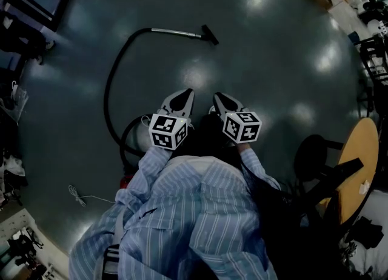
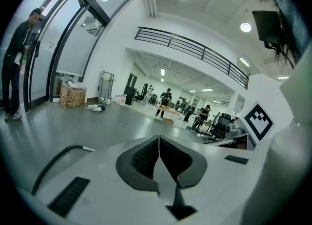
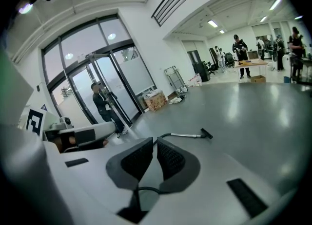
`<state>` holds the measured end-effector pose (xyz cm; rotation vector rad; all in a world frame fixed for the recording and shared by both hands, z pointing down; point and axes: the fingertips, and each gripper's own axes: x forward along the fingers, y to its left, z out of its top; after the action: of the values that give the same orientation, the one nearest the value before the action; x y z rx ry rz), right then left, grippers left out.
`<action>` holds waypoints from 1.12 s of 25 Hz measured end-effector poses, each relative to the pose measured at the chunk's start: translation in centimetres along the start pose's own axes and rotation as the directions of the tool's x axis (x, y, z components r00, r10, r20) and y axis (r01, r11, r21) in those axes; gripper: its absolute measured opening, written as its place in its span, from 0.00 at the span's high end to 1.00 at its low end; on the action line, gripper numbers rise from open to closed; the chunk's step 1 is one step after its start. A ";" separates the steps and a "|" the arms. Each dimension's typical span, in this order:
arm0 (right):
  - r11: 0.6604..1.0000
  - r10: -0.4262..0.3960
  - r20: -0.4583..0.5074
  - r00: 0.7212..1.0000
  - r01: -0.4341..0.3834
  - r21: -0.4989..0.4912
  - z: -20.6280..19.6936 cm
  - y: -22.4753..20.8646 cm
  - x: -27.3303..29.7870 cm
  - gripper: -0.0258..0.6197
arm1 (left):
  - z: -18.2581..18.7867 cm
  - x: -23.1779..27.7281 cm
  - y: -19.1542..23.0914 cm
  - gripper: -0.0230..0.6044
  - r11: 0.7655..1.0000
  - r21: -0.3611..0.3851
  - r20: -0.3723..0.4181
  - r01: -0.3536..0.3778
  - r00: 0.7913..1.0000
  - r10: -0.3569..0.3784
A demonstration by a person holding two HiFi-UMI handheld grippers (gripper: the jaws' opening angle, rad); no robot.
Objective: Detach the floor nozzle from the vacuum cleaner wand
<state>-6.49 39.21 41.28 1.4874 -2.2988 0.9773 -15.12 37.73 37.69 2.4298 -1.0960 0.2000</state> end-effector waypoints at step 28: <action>0.991 0.126 -0.135 0.983 -0.132 -0.033 16.8 -18.3 13.7 0.91 | 10.6 23.7 5.5 0.95 0.985 -0.020 -0.009 -0.172 0.985 0.171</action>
<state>5.92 13.74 43.33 1.2310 -2.3281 1.0221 -3.87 13.74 37.75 2.3142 -1.2983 0.2512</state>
